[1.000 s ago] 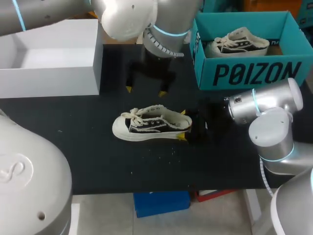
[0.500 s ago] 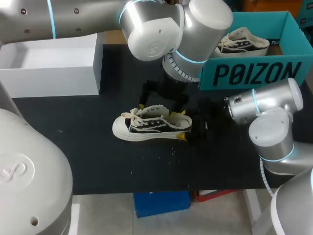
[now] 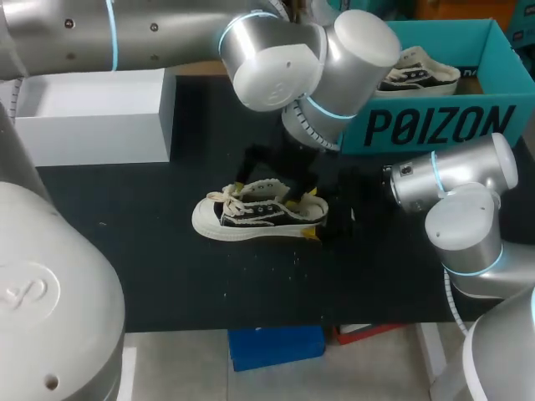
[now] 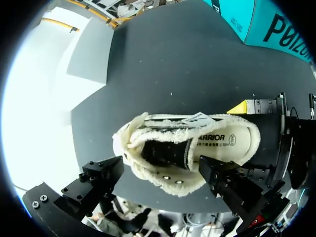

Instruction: Take the shoe out of the shoebox, open the shoe tongue, remove and reinsert the insole, then place the shoe into the shoebox

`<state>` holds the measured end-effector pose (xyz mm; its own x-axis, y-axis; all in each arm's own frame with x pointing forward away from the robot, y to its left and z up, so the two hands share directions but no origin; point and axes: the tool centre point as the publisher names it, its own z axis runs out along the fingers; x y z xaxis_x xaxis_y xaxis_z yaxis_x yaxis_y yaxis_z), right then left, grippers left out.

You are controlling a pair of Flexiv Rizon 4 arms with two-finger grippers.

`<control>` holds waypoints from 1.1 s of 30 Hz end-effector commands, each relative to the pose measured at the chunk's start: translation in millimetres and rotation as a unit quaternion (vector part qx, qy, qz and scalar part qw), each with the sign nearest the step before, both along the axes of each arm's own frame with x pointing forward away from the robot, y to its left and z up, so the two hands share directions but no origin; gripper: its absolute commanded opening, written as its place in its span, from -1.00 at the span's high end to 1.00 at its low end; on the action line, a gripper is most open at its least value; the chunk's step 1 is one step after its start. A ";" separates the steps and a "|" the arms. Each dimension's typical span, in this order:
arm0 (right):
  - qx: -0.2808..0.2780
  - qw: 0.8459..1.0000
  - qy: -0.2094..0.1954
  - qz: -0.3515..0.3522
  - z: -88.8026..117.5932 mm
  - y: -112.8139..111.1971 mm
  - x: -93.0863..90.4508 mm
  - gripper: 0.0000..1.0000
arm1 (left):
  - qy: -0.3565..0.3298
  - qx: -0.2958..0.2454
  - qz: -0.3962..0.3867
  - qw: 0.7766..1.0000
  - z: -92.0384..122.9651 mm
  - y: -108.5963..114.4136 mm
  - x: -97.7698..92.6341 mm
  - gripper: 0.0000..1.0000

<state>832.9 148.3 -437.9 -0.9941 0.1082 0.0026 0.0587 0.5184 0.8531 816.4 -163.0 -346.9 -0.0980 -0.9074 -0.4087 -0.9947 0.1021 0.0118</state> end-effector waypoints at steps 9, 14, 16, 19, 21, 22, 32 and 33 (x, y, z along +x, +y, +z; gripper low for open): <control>0.000 1.000 0.000 0.000 -2.5 1.9 0.7 1.00 | 0.019 0.040 0.002 0.999 -20.2 -6.7 9.1 -0.99; 0.000 1.000 0.000 0.000 -2.5 1.9 0.7 1.00 | 0.017 0.052 -0.001 0.999 -21.6 -5.6 10.4 0.40; 0.000 1.000 0.000 0.000 -2.5 1.9 0.7 1.00 | 0.019 0.056 -0.001 0.998 -23.0 -4.8 10.8 0.87; 0.000 1.000 0.000 0.000 -2.5 1.9 0.7 1.00 | 0.019 0.061 -0.001 0.998 -23.4 -4.1 10.6 1.00; 0.000 1.000 0.000 0.000 -2.5 1.9 0.7 1.00 | 0.018 0.061 -0.001 0.998 -23.6 -3.9 10.3 1.00; 0.000 1.000 0.000 0.000 -2.5 1.9 0.7 1.00 | 0.018 0.066 -0.001 0.998 -23.5 -3.6 10.2 1.00; 0.000 1.000 0.000 0.000 -2.5 1.9 0.7 1.00 | 0.009 0.067 -0.004 0.998 -17.3 -0.2 7.3 1.00; 0.000 1.000 0.000 0.000 -2.5 1.9 0.7 1.00 | 0.007 0.066 -0.004 0.998 -15.3 0.0 7.2 1.00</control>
<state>832.9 148.3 -437.9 -0.9941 0.1082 0.0026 0.0587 0.5183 0.8532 826.5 -164.1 -368.2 -0.1131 -0.8434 -0.5252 -0.9935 0.1029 0.0487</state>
